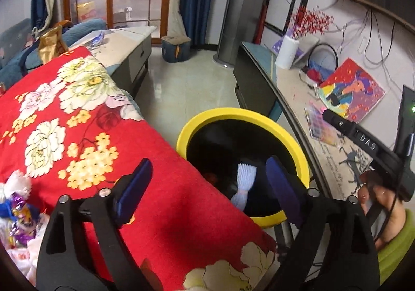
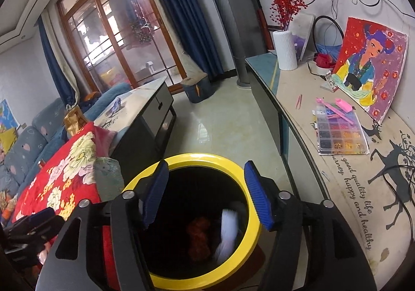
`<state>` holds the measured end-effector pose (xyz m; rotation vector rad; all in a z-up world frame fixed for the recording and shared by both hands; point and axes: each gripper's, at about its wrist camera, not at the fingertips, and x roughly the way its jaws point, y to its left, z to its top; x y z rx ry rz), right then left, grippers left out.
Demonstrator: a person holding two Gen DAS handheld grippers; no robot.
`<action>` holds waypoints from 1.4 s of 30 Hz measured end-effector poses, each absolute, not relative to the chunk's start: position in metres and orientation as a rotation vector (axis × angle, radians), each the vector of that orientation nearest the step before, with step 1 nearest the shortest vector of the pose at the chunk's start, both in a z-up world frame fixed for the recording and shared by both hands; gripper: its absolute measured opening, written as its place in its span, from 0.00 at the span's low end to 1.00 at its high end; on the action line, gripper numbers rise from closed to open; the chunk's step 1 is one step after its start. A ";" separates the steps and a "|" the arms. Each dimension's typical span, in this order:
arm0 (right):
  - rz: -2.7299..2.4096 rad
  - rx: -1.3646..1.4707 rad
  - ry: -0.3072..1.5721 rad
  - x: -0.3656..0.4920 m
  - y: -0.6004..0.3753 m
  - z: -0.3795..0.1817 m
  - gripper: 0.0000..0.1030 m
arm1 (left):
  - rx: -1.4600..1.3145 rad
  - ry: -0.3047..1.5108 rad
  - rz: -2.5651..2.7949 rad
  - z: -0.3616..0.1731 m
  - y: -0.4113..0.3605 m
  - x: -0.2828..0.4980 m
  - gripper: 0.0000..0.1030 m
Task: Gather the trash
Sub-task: 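Open both tools to drop the red bag and foam sleeve into the bin, then move both open tools back over the trash pile on the bed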
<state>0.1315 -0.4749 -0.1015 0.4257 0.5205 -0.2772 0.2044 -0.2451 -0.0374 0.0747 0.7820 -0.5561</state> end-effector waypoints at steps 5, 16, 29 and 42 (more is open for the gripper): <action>-0.262 0.408 0.515 0.131 -0.462 -0.094 0.64 | 0.037 0.732 -0.541 -0.024 -0.227 0.193 0.86; -0.197 0.374 0.467 0.122 -0.425 -0.066 0.75 | -0.043 0.621 -0.457 0.000 -0.171 0.171 0.89; -0.035 0.304 0.458 0.125 -0.351 -0.043 0.80 | -0.091 0.553 -0.347 0.011 -0.111 0.155 0.89; 0.118 0.232 0.473 0.125 -0.279 -0.035 0.80 | -0.147 0.518 -0.256 0.012 -0.053 0.142 0.89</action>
